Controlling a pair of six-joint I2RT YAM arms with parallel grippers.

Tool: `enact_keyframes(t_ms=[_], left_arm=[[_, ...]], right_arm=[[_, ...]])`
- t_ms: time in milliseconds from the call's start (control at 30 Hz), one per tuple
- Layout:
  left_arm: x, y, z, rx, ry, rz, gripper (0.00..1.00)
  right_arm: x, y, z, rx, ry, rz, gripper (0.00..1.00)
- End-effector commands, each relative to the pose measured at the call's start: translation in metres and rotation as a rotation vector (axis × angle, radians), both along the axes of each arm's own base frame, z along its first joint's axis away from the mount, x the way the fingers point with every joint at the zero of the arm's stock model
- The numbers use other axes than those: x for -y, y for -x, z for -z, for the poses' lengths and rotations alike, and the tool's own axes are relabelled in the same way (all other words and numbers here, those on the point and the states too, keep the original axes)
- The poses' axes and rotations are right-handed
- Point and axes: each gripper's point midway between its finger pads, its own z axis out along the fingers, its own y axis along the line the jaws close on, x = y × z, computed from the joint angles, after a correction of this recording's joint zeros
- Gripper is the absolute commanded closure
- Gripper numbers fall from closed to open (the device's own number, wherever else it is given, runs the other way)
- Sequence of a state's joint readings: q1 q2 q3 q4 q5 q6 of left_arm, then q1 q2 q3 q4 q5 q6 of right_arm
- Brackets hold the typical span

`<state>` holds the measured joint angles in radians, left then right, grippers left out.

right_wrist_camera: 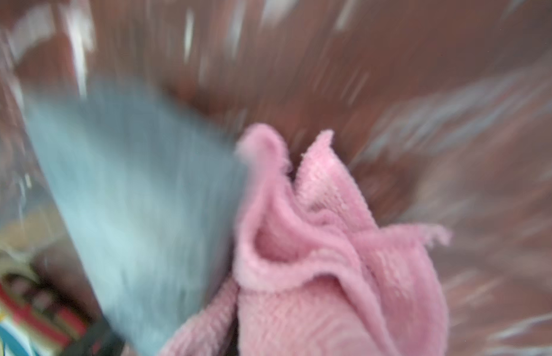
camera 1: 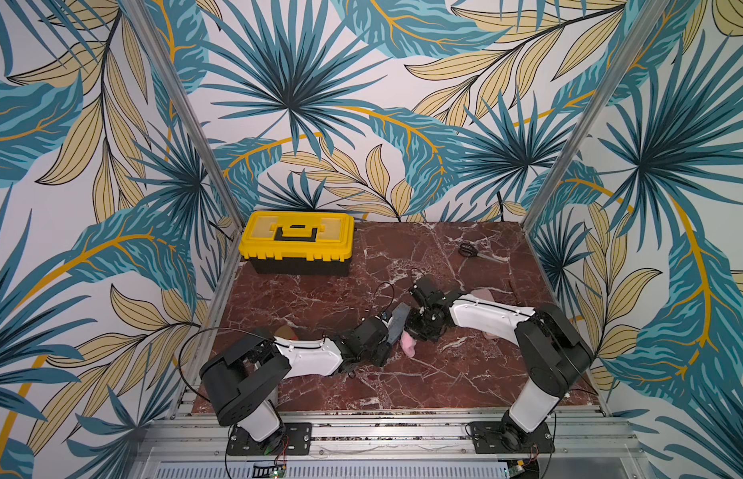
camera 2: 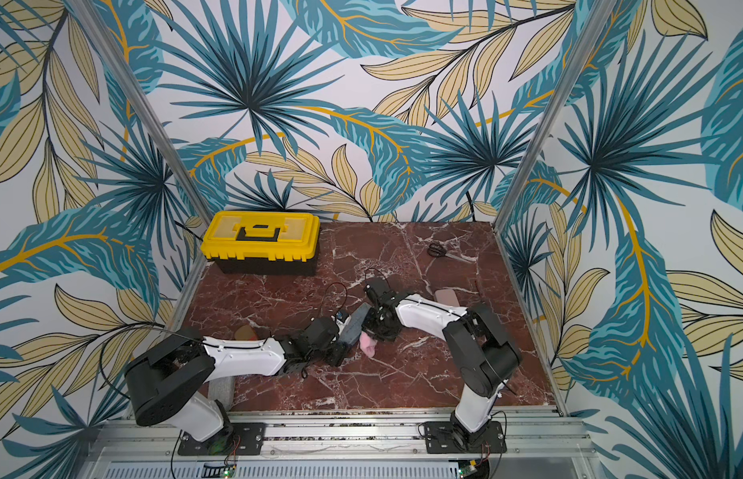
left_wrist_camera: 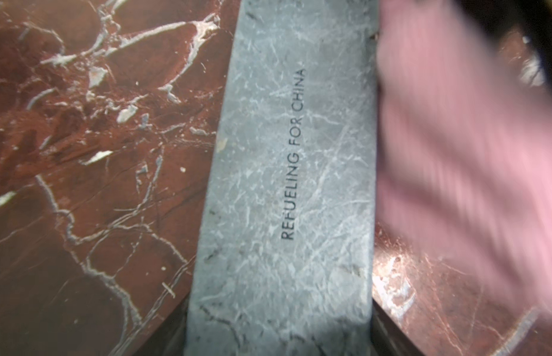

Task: Wipe the eyeglass case
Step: Wipe the dirt from the eyeglass case.

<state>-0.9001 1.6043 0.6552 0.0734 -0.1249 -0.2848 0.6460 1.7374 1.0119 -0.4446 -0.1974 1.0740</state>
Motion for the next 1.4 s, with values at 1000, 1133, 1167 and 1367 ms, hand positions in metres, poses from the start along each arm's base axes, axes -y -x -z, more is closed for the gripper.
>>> enact_keyframes(t_ms=[1000, 1133, 1167, 1367], left_arm=[[0.037, 0.026, -0.015, -0.134, 0.108, 0.136, 1.0], [0.051, 0.046, -0.039, -0.193, 0.178, 0.205, 1.0], [0.054, 0.052, -0.044, -0.217, 0.202, 0.219, 1.0], [0.064, 0.092, -0.075, -0.454, 0.454, 0.3, 1.0]], right_arm=[[-0.017, -0.053, -0.019, 0.065, -0.089, -0.013, 1.0], [0.04, -0.099, -0.014, 0.081, -0.011, 0.071, 1.0], [0.052, -0.105, -0.014, 0.084, 0.007, 0.083, 1.0], [0.113, -0.104, -0.021, 0.091, 0.075, 0.144, 1.0]])
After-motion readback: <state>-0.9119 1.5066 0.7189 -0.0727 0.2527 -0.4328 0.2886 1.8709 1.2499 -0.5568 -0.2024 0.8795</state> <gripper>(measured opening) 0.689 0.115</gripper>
